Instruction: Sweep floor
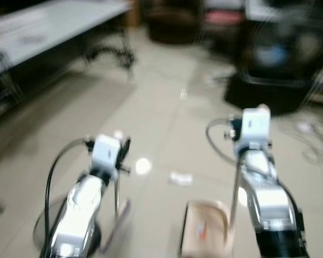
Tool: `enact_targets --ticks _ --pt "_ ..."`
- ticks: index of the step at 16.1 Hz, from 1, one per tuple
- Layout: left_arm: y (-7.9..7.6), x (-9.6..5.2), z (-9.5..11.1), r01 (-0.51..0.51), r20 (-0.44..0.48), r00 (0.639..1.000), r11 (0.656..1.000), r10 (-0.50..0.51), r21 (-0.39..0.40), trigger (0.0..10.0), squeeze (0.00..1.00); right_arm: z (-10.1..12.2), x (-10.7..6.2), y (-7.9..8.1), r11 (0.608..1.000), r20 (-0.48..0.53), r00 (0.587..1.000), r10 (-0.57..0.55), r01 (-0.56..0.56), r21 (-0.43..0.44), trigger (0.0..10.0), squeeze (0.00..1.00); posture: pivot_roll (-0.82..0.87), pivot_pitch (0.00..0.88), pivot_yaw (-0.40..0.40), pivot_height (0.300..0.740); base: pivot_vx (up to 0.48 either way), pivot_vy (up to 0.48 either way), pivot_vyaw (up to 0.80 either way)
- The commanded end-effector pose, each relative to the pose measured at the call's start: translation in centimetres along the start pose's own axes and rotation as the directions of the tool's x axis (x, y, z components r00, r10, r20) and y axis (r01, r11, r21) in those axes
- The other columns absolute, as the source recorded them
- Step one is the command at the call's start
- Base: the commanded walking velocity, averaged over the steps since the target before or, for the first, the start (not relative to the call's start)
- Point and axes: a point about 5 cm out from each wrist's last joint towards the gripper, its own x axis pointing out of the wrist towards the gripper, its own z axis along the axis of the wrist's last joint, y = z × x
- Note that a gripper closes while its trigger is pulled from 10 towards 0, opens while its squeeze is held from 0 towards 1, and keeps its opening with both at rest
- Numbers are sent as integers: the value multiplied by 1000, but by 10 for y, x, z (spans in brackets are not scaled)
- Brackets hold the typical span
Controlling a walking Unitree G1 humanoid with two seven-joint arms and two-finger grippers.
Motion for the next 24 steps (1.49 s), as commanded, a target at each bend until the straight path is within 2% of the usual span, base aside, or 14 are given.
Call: enact_targets --ticks 1,6,11,24 --pt "2 5 12 -16 48 999 1000 16 9 10000 0 10 1 -5 1000 49 999 -21 20 8 10000 0 -105 0 33 740 390 0 -788" --pt "8 10 15 -74 48 996 997 74 -7 10000 0 17 1 -5 998 97 995 -13 7 66 10000 0 -106 0 39 740 410 0 -160" --pt "8 11 14 -82 43 996 997 83 -9 10000 0 20 2 -3 996 124 992 -3 -9 94 10000 0 -105 0 38 740 426 0 0" --pt "12 12 12 -75 39 996 997 75 3 10000 0 19 3 -1 997 135 991 7 -17 77 10000 0 -101 0 51 740 427 0 0"
